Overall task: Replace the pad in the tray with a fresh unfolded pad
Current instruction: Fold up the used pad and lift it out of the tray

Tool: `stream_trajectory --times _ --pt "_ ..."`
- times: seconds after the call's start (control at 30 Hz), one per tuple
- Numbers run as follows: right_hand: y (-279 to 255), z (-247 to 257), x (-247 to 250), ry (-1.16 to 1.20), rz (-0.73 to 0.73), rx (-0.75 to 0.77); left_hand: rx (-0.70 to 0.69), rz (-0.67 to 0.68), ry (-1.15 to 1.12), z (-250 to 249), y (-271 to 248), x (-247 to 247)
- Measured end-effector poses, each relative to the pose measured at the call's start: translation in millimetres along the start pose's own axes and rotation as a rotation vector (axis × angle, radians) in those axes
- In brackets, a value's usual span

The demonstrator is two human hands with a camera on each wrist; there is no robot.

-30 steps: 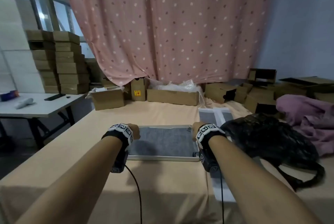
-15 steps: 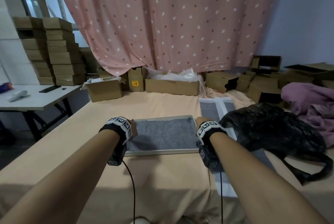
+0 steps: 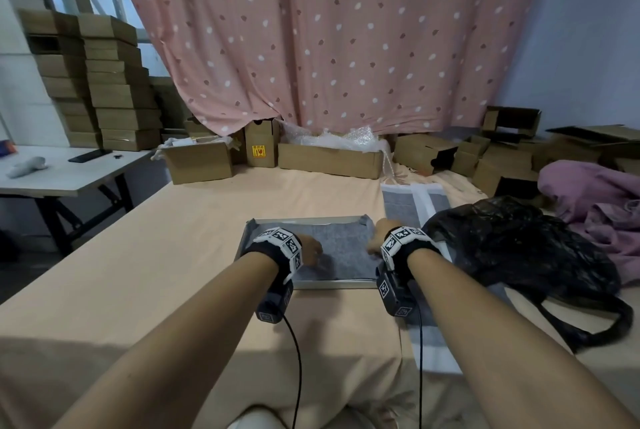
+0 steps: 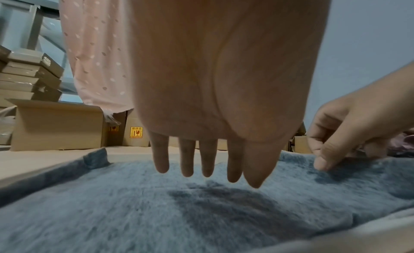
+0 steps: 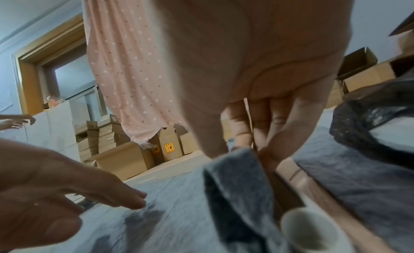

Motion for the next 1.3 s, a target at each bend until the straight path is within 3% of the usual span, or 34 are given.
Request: stream_trajectory --times 0.33,0.63,0.8,1.0,1.2,1.3 --pt "15 24 1 0.22 -0.017 0.031 -0.063 0.067 0.026 1 10 -9" --pt "16 68 -10 0.111 -0.05 0.099 -0.042 0.08 0.016 15 9 -5" --pt "15 92 -25 0.141 -0.07 0.121 0.018 0.05 0.02 41 8 -9" --pt "22 115 -44 0.09 0.107 0.032 0.009 -0.026 -0.004 56 8 -15" --pt "19 116 -59 0.161 -0.005 0.15 0.04 -0.125 -0.044 61 16 -21" --pt "25 113 -51 0.237 0.034 0.12 0.007 -0.122 -0.049 55 15 -15"
Point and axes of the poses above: each hand's wrist, its own y-axis towards the middle knuckle, its own x-axis out of the back of the hand, z = x × y, the point moved 2 cm from there along y, towards the middle knuckle, and after that the axes turned 5 degrees about y, right-handed, at the moved point
